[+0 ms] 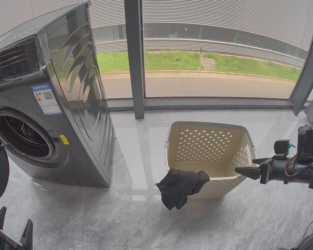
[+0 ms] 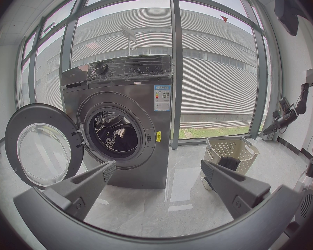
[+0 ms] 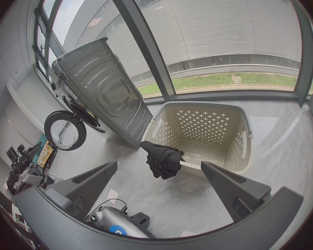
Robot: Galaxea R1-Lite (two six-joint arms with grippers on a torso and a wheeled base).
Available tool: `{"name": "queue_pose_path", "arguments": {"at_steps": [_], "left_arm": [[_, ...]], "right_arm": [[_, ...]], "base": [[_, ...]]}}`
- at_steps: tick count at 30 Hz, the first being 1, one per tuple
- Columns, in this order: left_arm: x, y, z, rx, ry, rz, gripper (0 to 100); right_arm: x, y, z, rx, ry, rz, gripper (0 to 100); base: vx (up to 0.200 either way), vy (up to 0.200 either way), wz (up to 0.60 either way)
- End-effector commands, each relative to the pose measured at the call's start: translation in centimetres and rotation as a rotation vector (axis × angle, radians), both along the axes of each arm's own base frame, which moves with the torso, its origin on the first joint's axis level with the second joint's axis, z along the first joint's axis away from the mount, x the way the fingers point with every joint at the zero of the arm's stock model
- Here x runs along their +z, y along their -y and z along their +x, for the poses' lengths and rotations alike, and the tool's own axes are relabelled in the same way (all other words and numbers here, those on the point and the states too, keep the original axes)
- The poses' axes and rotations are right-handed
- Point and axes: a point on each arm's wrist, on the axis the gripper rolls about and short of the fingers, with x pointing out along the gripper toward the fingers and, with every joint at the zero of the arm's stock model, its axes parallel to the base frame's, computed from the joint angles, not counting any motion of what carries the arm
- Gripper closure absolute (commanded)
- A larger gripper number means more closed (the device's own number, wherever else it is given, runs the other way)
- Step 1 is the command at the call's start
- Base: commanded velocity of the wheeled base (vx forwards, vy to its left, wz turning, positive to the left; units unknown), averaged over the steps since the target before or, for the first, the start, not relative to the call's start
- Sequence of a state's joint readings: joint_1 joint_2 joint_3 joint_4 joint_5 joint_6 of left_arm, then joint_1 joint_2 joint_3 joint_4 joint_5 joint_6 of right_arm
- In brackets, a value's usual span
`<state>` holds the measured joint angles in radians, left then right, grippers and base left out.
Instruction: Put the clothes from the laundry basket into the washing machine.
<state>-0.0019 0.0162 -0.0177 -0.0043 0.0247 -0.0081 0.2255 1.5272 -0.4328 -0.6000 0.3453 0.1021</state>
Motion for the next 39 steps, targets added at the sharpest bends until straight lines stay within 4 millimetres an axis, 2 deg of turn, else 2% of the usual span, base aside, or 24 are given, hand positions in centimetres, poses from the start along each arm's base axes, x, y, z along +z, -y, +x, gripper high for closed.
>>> {"name": "queue_pose_path", "arguments": {"at_steps": [1, 4, 5, 9, 12, 18, 23, 29, 39], "left_arm": [[-0.5, 0.0, 0.0, 0.005, 0.0, 0.003, 0], [-0.5, 0.0, 0.0, -0.001, 0.0, -0.001, 0], [-0.5, 0.0, 0.0, -0.001, 0.0, -0.001, 0], [-0.5, 0.0, 0.0, 0.0, 0.0, -0.001, 0], [-0.5, 0.0, 0.0, 0.0, -0.001, 0.0, 0], [-0.5, 0.0, 0.0, -0.001, -0.001, 0.0, 0], [-0.5, 0.0, 0.0, -0.001, 0.0, -0.003, 0], [-0.5, 0.0, 0.0, -0.003, 0.0, -0.001, 0], [-0.5, 0.0, 0.0, -0.003, 0.0, -0.003, 0]], "right_arm": [[-4.7, -1.5, 3.7, 0.02, -0.122, -0.026, 0], [-6.8, -1.9, 4.9, 0.025, -0.138, -0.03, 0], [-6.8, -1.9, 4.9, 0.025, -0.138, -0.03, 0], [-9.2, -3.4, 5.7, 0.064, -0.158, -0.039, 0], [-10.0, -4.6, 6.3, 0.093, -0.152, -0.038, 0], [-11.2, -6.9, 8.4, 0.115, -0.142, -0.008, 0], [-12.2, -8.1, 9.7, 0.127, -0.145, -0.006, 0], [-13.6, -8.6, 11.3, 0.104, -0.139, -0.02, 0], [-14.1, -9.5, 12.1, 0.117, -0.129, -0.02, 0]], "base": [[0.0, 0.0, 0.0], [0.0, 0.0, 0.0], [0.0, 0.0, 0.0], [0.0, 0.0, 0.0], [0.0, 0.0, 0.0], [0.0, 0.0, 0.0], [0.0, 0.0, 0.0], [0.0, 0.0, 0.0], [0.0, 0.0, 0.0]]}}
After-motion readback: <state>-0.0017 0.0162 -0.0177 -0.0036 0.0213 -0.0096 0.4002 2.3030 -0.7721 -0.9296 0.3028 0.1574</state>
